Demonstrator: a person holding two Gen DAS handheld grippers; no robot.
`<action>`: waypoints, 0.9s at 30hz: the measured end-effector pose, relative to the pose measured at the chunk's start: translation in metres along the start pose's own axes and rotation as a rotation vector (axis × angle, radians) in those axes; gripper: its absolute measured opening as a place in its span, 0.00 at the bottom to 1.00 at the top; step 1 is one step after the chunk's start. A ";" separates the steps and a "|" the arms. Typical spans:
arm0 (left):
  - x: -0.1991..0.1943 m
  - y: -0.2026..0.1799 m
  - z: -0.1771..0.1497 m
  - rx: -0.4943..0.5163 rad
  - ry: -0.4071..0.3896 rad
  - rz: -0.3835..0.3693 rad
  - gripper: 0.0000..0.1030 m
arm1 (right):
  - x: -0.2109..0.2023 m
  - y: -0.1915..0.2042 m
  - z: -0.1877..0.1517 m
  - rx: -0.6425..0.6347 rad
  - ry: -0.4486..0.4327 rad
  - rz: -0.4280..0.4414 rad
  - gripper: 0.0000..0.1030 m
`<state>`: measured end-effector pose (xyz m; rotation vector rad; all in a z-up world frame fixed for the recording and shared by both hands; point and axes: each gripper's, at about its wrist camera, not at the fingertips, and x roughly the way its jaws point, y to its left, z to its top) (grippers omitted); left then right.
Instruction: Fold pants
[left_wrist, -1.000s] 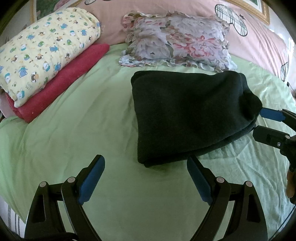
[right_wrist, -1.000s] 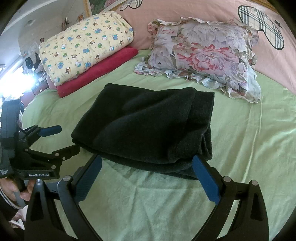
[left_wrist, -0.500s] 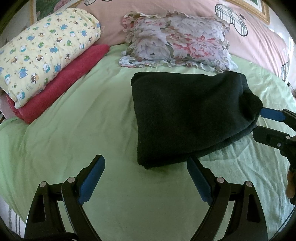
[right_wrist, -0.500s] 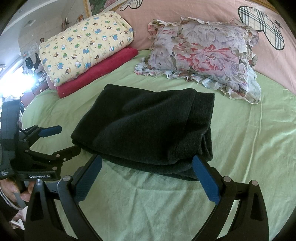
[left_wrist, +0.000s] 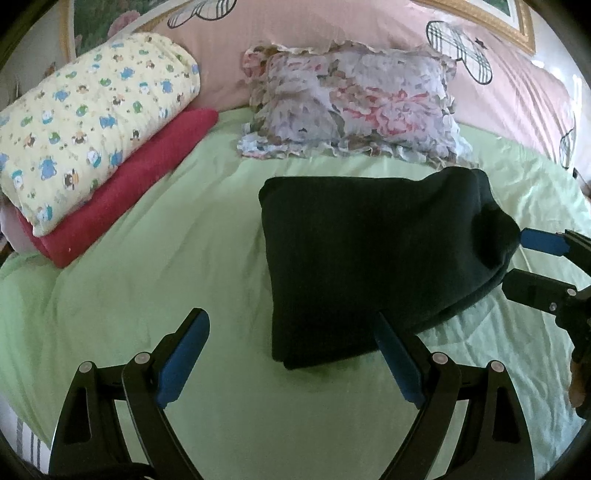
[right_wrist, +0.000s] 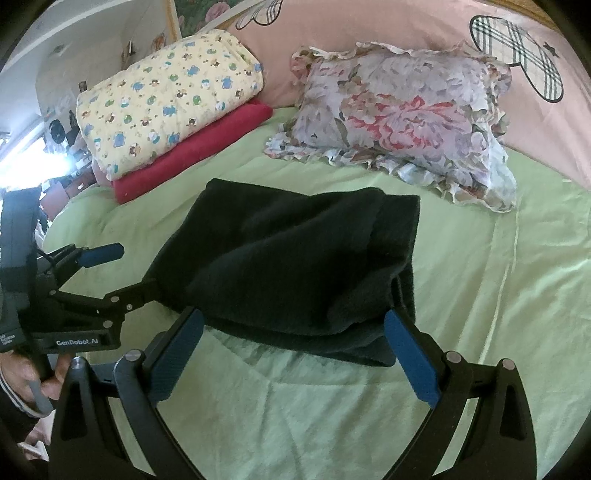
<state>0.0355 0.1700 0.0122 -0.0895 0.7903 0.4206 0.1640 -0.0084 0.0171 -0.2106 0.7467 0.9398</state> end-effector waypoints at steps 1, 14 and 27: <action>0.000 -0.001 0.000 0.003 -0.003 0.001 0.88 | -0.001 0.000 -0.001 0.002 -0.003 -0.003 0.96; -0.004 -0.002 0.010 0.009 -0.041 0.016 0.88 | -0.004 -0.004 0.003 0.018 -0.020 -0.008 0.96; 0.000 -0.010 0.024 0.010 -0.031 -0.007 0.88 | -0.004 -0.009 0.003 0.055 -0.037 0.005 0.96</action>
